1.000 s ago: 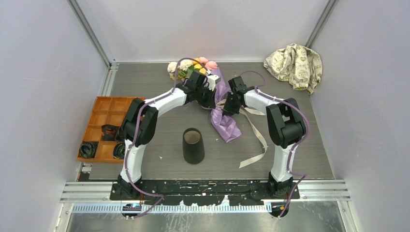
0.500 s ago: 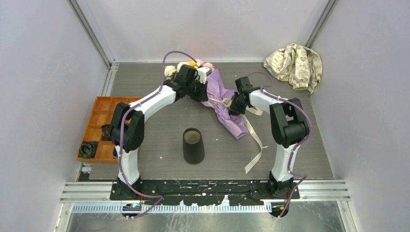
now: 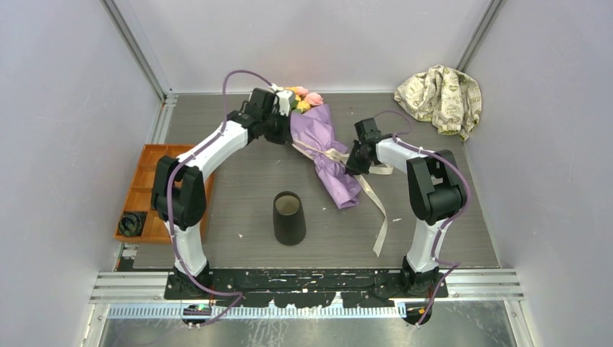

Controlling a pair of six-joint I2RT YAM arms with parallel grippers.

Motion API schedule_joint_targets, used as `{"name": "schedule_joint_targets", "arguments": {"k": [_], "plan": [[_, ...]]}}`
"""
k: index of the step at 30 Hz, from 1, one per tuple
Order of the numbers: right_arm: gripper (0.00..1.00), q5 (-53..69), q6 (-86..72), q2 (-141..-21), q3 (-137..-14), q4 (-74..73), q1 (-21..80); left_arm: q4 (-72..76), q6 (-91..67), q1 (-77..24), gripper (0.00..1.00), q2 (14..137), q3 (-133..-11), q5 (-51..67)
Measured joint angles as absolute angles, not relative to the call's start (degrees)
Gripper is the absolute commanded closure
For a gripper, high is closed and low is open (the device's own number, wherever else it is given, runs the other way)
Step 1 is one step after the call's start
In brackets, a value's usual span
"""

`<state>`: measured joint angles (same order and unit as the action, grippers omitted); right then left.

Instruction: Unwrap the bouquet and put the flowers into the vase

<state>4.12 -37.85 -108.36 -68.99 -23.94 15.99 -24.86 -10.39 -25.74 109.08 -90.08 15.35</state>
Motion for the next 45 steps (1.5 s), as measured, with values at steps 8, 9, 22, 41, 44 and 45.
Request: {"name": "schedule_joint_targets", "arguments": {"k": [8, 9, 22, 41, 44, 45], "plan": [[0.99, 4.86, -38.06, -108.33, -68.66, -22.52, 15.94, -36.18, -10.17, -23.77, 1.0, 104.33, -105.12, 7.11], [0.99, 4.86, -38.09, -108.33, -68.66, -22.48, 15.94, -37.12, -10.28, -22.85, 1.0, 103.59, -106.85, 6.68], [0.99, 1.37, -37.58, -107.74, -68.34, -24.43, 14.66, -41.3, -16.51, -5.15, 0.99, 97.36, -111.09, 0.91], [0.37, -0.32, -34.41, -93.8, -71.99, -32.42, 14.66, -41.76, -17.96, -9.65, 0.77, 104.36, -110.74, 20.93], [0.39, -1.04, -34.11, -95.13, -77.23, -33.58, 14.66, -43.03, -16.93, -11.29, 0.7, 105.6, -111.5, 21.89], [0.39, -1.08, -34.09, -96.14, -78.67, -34.0, 14.66, -43.81, -16.14, -12.27, 0.69, 106.13, -112.36, 21.85]]}}
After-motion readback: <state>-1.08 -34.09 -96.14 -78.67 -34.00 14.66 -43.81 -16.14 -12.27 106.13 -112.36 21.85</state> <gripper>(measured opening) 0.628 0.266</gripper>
